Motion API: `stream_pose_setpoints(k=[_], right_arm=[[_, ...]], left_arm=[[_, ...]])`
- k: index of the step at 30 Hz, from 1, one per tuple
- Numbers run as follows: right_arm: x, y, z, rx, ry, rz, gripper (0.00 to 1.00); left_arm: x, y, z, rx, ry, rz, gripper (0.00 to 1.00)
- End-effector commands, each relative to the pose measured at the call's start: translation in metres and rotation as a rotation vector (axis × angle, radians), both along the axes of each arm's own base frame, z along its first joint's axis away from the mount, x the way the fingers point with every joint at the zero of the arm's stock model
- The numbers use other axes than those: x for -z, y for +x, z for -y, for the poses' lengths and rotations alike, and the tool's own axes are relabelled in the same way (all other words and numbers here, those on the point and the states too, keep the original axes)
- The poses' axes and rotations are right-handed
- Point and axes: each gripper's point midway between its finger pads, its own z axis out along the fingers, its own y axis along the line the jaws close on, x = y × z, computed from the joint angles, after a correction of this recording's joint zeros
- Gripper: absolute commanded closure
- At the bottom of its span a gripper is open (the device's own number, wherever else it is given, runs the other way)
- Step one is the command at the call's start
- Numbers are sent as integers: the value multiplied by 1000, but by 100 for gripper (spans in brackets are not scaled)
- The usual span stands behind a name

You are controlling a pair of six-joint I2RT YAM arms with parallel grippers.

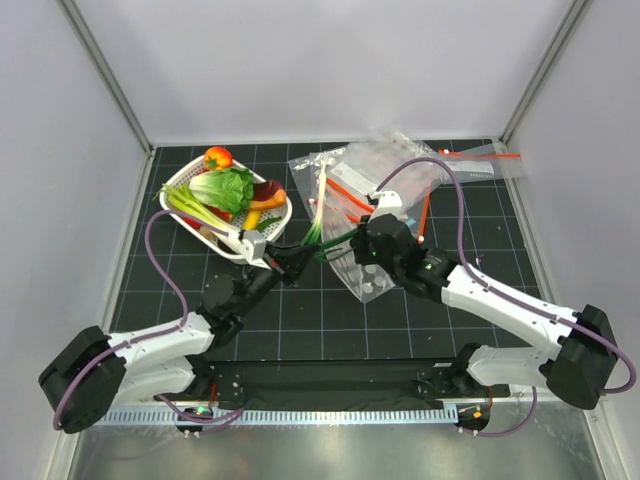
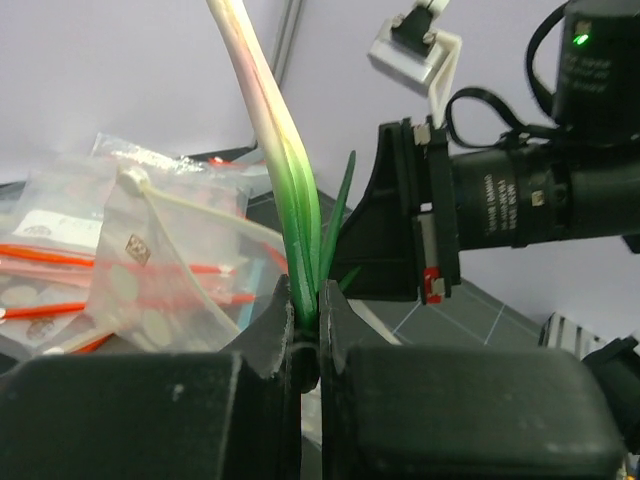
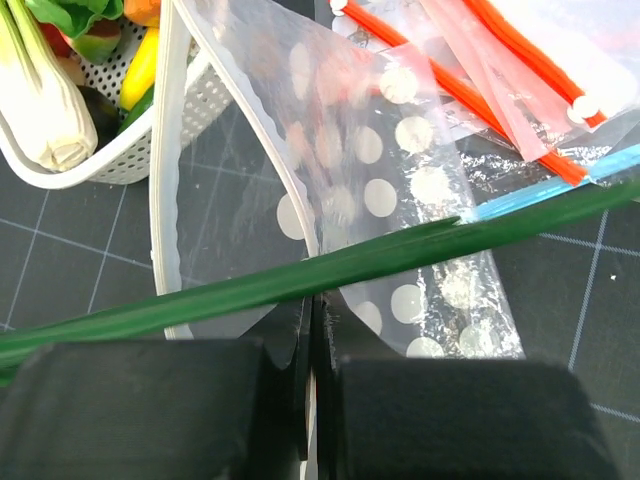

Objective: Place the food in the zip-top bag and seal the zipper
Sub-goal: Place the fake vegetable in the zipper food storage bag.

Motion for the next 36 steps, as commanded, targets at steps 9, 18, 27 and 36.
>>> stream_pose_setpoints(k=[9,18,27,36], right_arm=[[-34,9,8,84,158,78,99],[-23,19,25,166,116,56,99],[-22,26,39,222,122,58,99],[-16,33,57,289,106,42,99]], left_arm=[[30,32,-2,-198,62,-54,100],[40,39,-14,-294,72,-89,100],[50,42,-5,-287,130,-123,100],[51,41,2,-260,162,-124,100]])
